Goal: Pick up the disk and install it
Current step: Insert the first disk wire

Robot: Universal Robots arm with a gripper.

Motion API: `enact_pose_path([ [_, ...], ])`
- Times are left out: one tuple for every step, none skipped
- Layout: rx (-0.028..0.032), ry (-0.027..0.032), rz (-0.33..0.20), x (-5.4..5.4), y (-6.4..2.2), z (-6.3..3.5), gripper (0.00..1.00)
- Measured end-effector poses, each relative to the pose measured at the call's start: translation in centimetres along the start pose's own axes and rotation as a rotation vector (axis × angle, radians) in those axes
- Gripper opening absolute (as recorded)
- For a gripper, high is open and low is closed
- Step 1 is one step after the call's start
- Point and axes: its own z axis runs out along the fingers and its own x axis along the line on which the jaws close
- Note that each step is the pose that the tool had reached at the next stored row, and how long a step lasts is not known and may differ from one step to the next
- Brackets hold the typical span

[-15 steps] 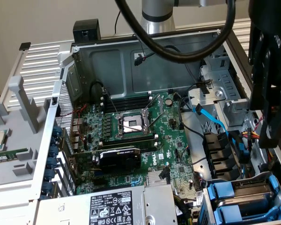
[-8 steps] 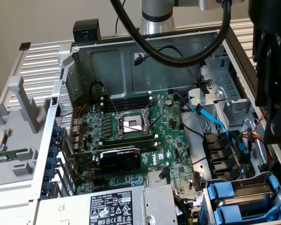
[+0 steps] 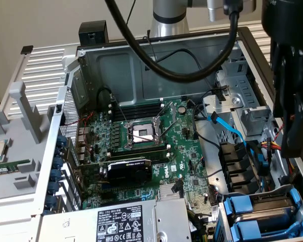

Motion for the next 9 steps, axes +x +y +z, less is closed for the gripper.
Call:
enact_pose_path([
  [0.0002, 0.0011, 0.005, 0.0, 0.08, 0.17, 0.59],
  [0.0003, 0.0027, 0.013, 0.0, 0.07, 0.37, 0.59],
  [0.0004, 0.0040, 0.019, -0.1, 0.00, 0.57, 0.59],
  [0.0004, 0.0051, 0.023, -0.1, -0.08, 0.77, 0.59],
  [-0.0006, 0.0063, 0.026, -0.2, -0.12, 0.94, 0.59],
  [-0.0027, 0.0075, 0.029, -0.2, -0.14, 1.11, 0.59],
  [-0.0051, 0.0087, 0.033, -0.2, -0.13, 1.26, 0.59],
  [-0.0081, 0.0104, 0.036, -0.3, -0.11, 1.39, 0.59],
  [-0.0121, 0.0123, 0.040, -0.3, -0.09, 1.49, 0.59],
])
